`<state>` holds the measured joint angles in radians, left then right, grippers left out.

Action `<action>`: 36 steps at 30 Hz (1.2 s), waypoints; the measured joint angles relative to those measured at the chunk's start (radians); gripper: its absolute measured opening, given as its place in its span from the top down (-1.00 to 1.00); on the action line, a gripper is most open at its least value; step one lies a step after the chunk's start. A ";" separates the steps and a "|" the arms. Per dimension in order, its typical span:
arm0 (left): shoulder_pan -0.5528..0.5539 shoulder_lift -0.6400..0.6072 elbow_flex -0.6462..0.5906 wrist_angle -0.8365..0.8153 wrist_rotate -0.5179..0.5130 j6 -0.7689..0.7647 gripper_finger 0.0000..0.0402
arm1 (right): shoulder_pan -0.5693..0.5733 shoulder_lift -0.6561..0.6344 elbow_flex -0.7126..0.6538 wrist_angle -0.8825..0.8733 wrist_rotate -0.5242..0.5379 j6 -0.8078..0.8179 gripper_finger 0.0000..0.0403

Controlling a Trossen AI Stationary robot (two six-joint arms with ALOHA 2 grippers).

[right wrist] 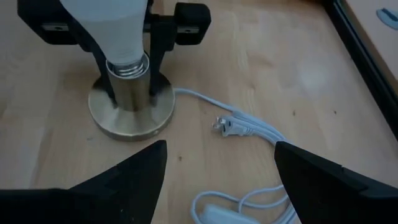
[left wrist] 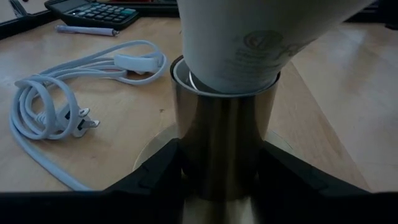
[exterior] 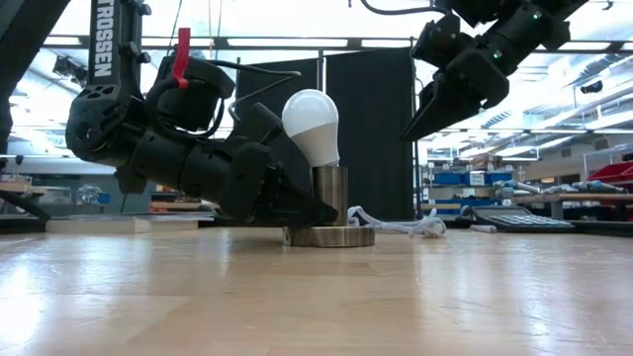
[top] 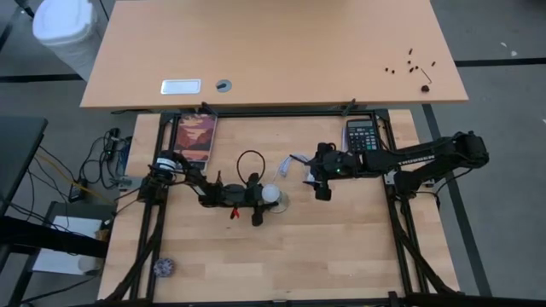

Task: Screw lightbulb
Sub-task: Insert the lightbulb into the lamp

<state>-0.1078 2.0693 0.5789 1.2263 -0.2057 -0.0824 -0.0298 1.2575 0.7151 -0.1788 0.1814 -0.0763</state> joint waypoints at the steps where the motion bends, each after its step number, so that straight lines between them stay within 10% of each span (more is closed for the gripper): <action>1: 0.000 0.000 0.000 0.000 0.000 0.000 0.04 | -0.003 0.000 0.000 -0.001 0.000 -0.001 -0.53; 27: 0.000 0.001 0.000 0.004 0.000 -0.001 0.04 | 0.017 0.000 0.000 0.030 0.018 0.081 -0.53; 36: 0.000 0.001 0.000 0.008 0.000 -0.002 0.04 | 0.093 0.001 -0.186 0.440 0.055 0.138 -0.53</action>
<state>-0.1074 2.0705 0.5789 1.2343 -0.2054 -0.0842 0.0631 1.2583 0.5289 0.2614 0.2362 0.0615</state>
